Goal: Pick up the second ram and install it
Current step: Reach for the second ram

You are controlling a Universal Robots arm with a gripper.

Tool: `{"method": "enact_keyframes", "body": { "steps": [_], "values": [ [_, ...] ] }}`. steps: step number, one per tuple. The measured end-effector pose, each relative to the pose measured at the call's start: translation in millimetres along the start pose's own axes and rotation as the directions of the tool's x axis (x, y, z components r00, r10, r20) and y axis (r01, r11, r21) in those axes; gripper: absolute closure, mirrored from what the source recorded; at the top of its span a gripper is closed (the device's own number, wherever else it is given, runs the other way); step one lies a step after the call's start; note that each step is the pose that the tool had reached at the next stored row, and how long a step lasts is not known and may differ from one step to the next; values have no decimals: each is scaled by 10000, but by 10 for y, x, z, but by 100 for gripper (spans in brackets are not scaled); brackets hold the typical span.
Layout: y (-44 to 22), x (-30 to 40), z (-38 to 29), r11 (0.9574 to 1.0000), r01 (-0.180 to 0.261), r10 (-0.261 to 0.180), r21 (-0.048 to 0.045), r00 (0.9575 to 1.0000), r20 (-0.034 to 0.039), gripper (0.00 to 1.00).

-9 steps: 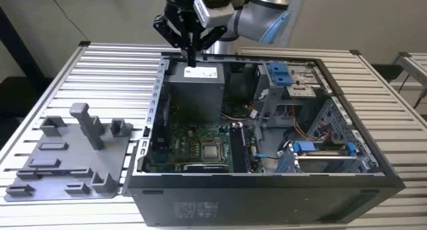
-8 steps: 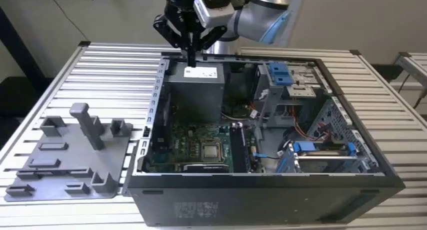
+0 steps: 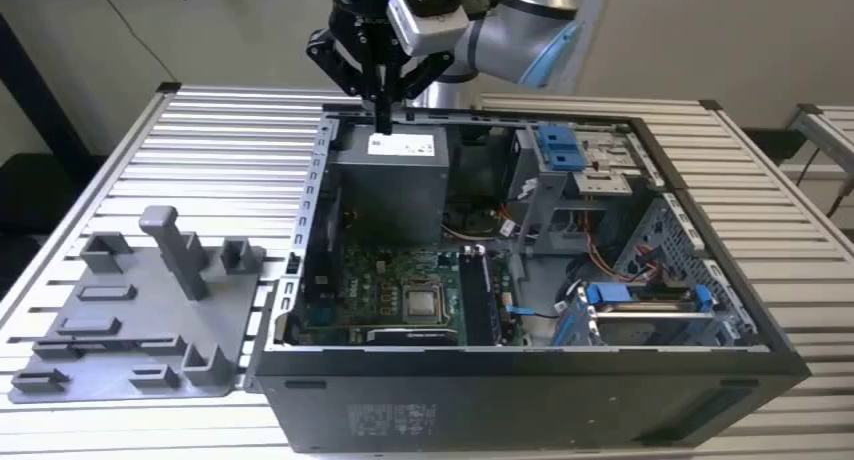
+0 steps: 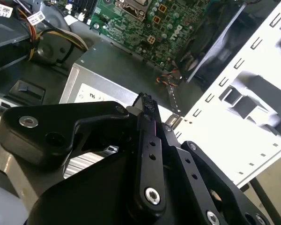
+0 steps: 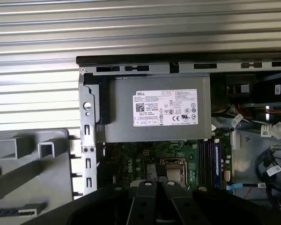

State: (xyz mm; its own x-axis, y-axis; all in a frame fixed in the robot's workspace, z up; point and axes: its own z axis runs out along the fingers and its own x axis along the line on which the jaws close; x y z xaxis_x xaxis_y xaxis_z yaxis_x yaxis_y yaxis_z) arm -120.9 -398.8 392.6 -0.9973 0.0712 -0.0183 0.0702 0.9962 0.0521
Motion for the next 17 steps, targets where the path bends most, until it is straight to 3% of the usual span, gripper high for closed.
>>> {"method": "enact_keyframes", "body": {
  "steps": [5,17],
  "values": [
    [-2,16,0,10000,1,-1,-2,10000,1,89],
    [-13,182,-4,10000,0,0,-2,10000,-3,89]
  ]
}}
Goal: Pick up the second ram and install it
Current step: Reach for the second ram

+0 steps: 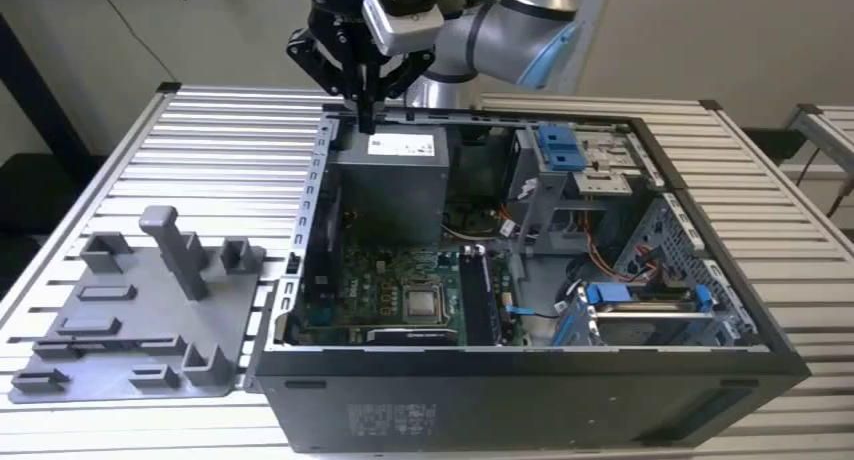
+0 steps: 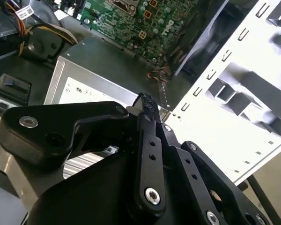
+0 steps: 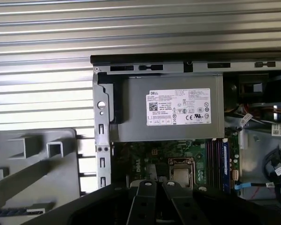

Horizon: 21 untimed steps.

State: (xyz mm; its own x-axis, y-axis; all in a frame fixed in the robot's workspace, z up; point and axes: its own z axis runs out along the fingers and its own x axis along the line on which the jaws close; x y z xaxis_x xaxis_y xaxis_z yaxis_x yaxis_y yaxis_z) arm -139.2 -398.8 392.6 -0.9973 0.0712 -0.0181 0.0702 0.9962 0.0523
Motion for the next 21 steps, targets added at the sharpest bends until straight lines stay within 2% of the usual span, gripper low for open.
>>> {"method": "enact_keyframes", "body": {
  "steps": [21],
  "values": [
    [-33,466,-10,10000,-1,1,0,10000,0,89]
  ]
}}
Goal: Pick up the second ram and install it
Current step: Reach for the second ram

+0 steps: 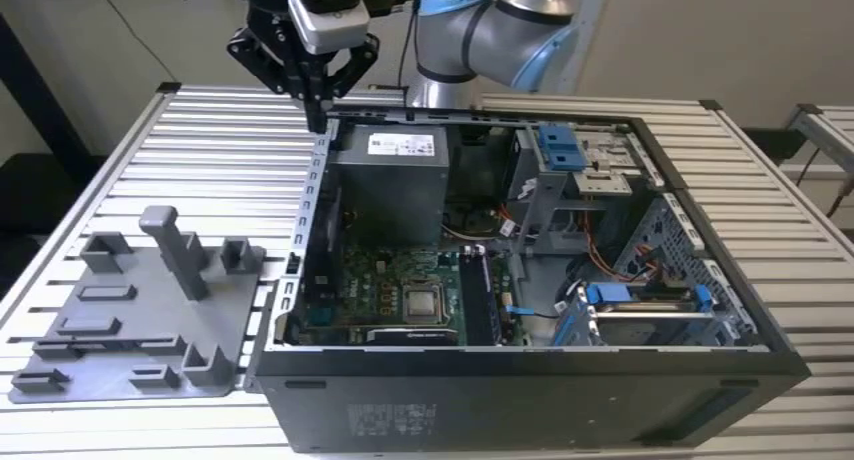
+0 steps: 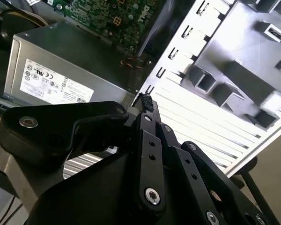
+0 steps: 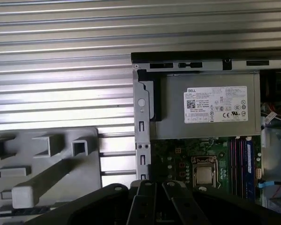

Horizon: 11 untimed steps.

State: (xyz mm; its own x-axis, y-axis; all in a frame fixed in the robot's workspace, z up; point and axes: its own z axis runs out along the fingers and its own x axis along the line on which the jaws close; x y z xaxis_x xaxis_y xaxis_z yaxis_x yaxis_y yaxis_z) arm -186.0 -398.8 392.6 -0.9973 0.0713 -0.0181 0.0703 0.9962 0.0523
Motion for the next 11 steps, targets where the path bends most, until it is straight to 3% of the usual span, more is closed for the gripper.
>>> {"method": "enact_keyframes", "body": {
  "steps": [11],
  "values": [
    [-20,278,-6,10000,2,-2,1,10000,0,89]
  ]
}}
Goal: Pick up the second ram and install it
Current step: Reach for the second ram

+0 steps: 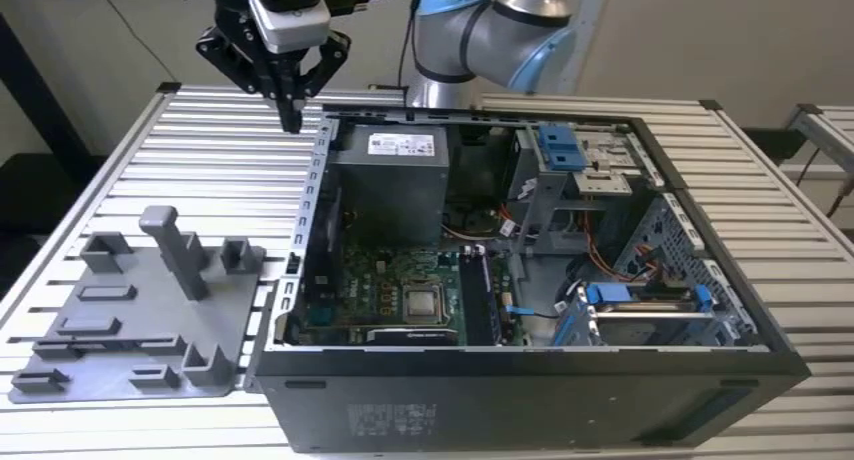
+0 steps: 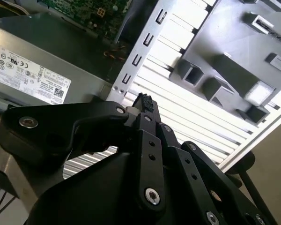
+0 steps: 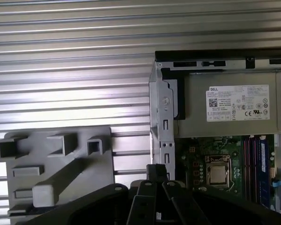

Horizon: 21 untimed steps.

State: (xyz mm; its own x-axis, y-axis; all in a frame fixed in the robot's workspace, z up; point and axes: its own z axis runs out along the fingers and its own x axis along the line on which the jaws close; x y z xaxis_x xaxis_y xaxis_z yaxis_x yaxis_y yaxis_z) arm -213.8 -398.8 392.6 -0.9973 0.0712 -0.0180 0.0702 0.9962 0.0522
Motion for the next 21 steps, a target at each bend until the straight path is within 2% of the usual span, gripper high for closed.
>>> {"method": "enact_keyframes", "body": {
  "steps": [21],
  "values": [
    [-36,511,-11,10000,-1,1,0,10000,0,89]
  ]
}}
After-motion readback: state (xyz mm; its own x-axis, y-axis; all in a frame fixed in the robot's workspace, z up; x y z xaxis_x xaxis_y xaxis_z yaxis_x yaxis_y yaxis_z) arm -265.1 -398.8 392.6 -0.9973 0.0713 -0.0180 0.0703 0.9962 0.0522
